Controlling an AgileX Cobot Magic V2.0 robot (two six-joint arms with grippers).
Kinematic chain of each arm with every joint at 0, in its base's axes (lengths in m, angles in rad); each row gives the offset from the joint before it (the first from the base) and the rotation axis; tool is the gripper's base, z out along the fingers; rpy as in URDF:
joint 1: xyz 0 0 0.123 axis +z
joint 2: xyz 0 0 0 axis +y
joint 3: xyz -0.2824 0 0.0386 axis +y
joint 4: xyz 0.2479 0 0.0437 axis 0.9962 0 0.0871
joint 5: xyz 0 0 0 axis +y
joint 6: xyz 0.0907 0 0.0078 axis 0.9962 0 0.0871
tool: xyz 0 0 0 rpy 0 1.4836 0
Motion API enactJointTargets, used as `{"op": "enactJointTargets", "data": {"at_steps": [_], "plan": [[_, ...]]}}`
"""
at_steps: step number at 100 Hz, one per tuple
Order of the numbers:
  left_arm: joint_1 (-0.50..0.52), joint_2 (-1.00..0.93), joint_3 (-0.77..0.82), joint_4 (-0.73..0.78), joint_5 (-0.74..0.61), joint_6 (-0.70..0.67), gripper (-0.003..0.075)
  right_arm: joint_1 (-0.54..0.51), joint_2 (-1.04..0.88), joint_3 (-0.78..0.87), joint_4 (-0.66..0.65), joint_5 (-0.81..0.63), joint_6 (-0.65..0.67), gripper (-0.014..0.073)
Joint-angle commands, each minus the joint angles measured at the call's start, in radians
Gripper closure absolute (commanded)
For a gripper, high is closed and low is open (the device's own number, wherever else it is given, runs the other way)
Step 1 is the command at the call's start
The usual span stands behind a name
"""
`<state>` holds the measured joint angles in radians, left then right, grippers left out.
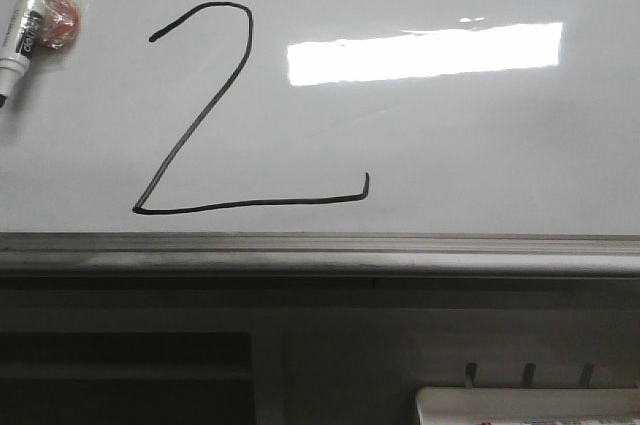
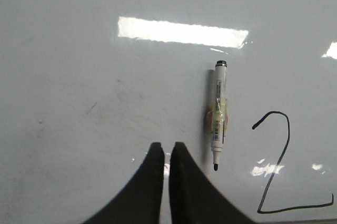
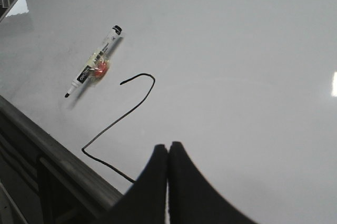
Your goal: Write number 2 on whiteboard
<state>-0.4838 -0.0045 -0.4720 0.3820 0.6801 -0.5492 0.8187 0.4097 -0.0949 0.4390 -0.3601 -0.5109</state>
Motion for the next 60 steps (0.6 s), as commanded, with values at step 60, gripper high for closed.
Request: {"op": "enactJointTargets", "data": {"at_steps": [60], "plan": [[0.001,-0.009,0.086,0.012,-0.068,0.006,0.0741,-0.009,0.002,-0.026,-0.006,-0.085,-0.001,0.0655]]}}
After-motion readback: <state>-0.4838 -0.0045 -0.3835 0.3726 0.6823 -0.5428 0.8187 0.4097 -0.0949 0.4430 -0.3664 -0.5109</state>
